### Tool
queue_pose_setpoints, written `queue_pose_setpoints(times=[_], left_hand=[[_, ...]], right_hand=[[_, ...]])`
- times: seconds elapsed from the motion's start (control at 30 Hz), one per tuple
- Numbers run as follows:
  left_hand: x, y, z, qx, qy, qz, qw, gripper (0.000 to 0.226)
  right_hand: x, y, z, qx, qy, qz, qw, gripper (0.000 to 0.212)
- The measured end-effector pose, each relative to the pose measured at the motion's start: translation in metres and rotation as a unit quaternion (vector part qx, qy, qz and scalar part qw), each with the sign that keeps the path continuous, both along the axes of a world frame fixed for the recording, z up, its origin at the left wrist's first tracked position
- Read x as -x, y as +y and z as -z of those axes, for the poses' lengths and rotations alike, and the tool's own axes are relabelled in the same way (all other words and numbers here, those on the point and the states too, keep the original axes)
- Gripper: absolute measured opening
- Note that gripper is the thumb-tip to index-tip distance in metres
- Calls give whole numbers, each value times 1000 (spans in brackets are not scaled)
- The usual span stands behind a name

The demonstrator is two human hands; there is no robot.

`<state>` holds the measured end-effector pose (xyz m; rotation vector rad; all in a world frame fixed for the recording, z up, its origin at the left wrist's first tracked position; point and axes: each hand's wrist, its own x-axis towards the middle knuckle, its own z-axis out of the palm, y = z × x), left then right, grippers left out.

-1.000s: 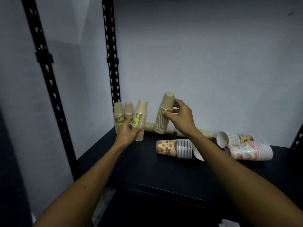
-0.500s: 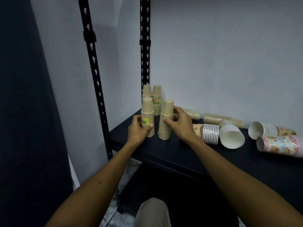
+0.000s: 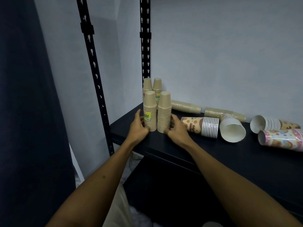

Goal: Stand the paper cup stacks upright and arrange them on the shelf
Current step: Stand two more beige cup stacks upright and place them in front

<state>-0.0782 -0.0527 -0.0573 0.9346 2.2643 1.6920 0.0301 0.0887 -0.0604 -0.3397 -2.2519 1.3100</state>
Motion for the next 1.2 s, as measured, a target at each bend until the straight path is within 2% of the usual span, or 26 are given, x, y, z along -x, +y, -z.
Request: queue_pose_setpoints(times=[0.23,0.43,0.5,0.6,0.7,0.97,1.2], left_hand=[[-1,3,-2,34,35,-8,999,73],[20,13,-2,82,19,-48,995,80],[27,16,-4,90,18,-46,995,76],[36,18,-8,92,29,-33,995,57],[45,20,-7,100,37,-29,994,56],[65,25,-4,102,50,-28,993,58],[65,23,4,74,52,-25,996,54]], right_hand=[[8,4,-1,2,-16,36,999,64],[26,14,1,-31,-44,74,996,60],[31,17,0,-63,-54,77,994,59],[40,23,-6,-118,-83,70,987,65],[50,29,-11,-138,-103,72,982,71],[64,41,-5,-99,-83,78,988,73],[55,50,-4,54,5,47,997,48]])
